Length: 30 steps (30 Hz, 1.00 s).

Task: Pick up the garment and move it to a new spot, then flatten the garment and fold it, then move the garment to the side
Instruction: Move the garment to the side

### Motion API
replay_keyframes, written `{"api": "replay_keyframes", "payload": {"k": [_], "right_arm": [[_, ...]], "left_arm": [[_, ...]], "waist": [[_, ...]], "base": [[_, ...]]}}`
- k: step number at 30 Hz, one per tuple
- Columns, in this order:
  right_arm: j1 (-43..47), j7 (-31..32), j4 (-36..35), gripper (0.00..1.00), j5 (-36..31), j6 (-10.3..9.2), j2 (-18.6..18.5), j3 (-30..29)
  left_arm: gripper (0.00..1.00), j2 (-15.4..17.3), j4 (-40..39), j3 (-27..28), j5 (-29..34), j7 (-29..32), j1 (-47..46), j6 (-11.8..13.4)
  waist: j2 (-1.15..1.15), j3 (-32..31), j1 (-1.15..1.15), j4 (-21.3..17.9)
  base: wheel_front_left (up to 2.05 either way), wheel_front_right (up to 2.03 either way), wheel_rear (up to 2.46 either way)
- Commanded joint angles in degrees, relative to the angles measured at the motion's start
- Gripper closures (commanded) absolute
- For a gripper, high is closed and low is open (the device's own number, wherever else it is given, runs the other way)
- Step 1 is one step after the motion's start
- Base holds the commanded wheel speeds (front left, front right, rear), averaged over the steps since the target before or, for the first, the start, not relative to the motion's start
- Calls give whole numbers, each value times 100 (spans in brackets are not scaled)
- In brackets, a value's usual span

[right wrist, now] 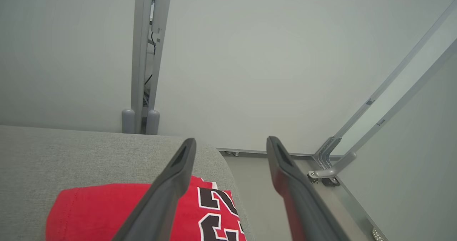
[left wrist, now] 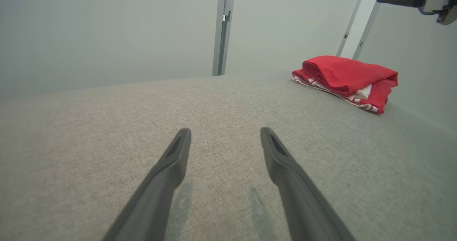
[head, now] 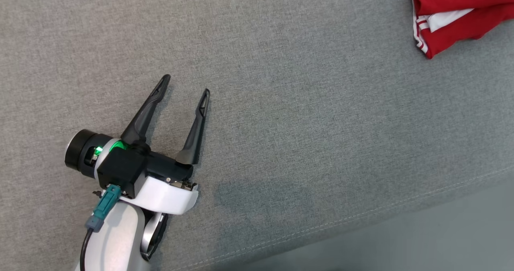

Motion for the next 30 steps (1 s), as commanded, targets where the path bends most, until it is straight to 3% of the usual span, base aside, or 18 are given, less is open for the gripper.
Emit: {"api": "replay_keyframes", "payload": {"k": [1, 7, 13, 22, 30], "right_arm": [[376, -65, -310, 0, -116, -1, 146, -98], [1528, -65, -1650, 0, -657, -1, 964, -554], [2581, -65, -2650, 0, -577, -1, 1464, -585], [4098, -65, -3951, 0, -210, -1, 1757, -506], [5217, -65, -4863, 0, -272, -1, 2004, -672]], "left_arm": [[0, 22, -109, 178, -31, -46, -14, 47], [0, -89, 34, 182, -175, -116, -7, 121], [0, -208, 183, 237, -357, -143, 67, 257], [0, -315, 180, 390, -552, -147, 310, 480], [0, -343, 325, 299, -567, -147, 617, 544]], "waist": [[0, -105, 0, -2], [0, -525, 0, 111], [0, -1051, 0, 336], [0, -1846, 0, 752], [0, -2459, 0, 978]], "base": [[0, 0, 0], [0, 0, 0], [0, 0, 0], [0, 0, 0], [0, 0, 0]]}}
